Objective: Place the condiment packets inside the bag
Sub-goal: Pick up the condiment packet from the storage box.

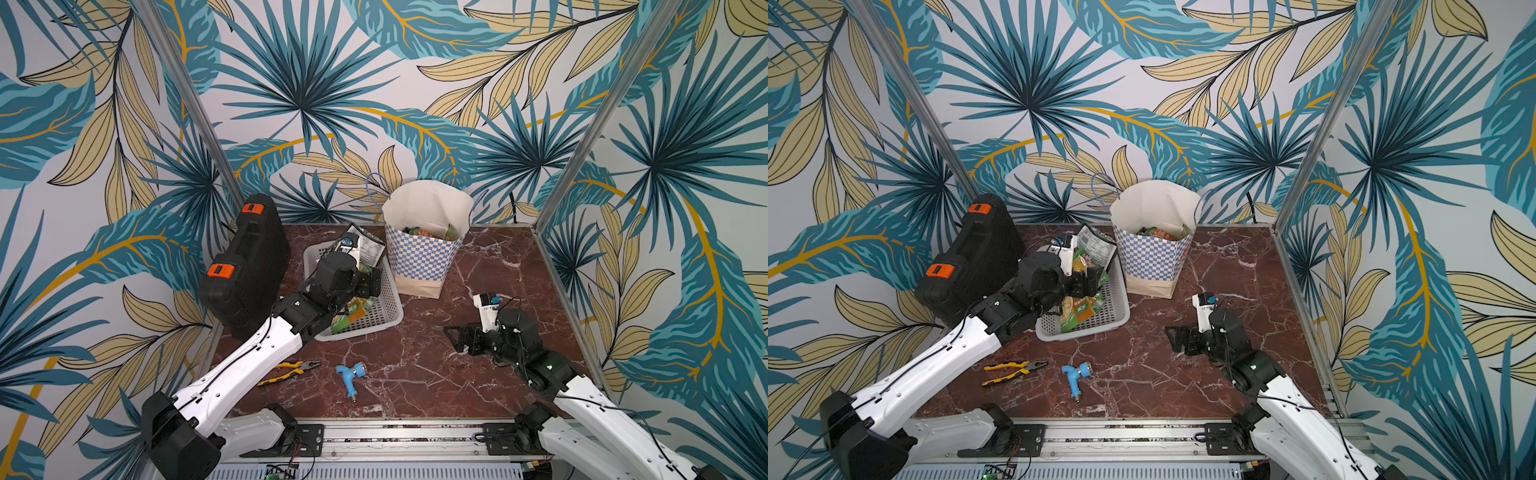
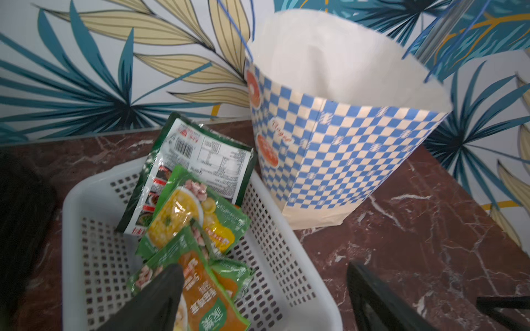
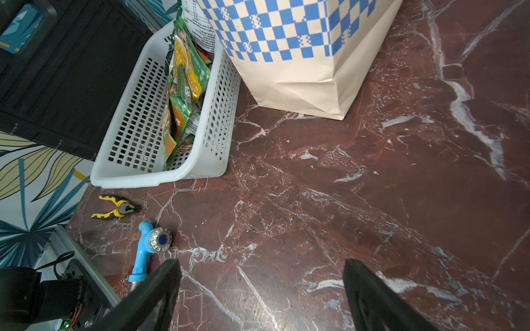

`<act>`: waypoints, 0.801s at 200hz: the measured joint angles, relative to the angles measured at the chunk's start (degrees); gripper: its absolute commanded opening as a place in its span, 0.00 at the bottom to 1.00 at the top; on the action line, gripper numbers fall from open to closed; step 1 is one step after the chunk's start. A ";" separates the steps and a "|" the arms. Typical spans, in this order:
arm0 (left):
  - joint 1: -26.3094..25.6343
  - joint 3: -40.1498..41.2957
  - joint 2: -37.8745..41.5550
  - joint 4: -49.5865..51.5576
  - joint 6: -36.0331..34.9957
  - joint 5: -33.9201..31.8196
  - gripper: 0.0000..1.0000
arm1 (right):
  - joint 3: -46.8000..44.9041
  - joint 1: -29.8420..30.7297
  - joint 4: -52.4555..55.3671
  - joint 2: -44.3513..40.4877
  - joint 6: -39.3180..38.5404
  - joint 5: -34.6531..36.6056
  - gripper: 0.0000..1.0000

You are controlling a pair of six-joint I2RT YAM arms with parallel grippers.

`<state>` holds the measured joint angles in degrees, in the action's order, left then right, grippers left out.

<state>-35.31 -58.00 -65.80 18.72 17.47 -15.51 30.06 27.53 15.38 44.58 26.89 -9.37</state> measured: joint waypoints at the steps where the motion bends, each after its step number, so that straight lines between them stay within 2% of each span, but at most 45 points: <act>1: 0.04 0.22 0.11 -0.11 -0.04 -0.11 0.98 | 0.00 0.00 -0.04 0.11 -0.02 -0.07 0.90; 27: 2.80 8.17 3.69 -4.74 0.52 -3.13 1.00 | 1.14 0.74 -2.03 3.85 0.33 -1.51 0.88; 68: 11.39 20.59 5.90 -13.22 4.17 -1.84 1.00 | 6.36 4.48 -4.85 12.02 0.74 -1.62 0.83; 124: 14.27 24.72 6.86 -18.29 9.92 -1.66 1.00 | 15.65 11.72 -8.22 25.62 0.37 0.66 0.78; 160: 16.15 26.27 6.88 -19.47 13.31 -1.70 1.00 | 23.67 14.21 -8.31 35.23 0.11 1.27 0.75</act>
<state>-19.16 -31.73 -58.92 -0.75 30.79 -17.21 53.74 41.74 7.07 79.81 27.00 -8.10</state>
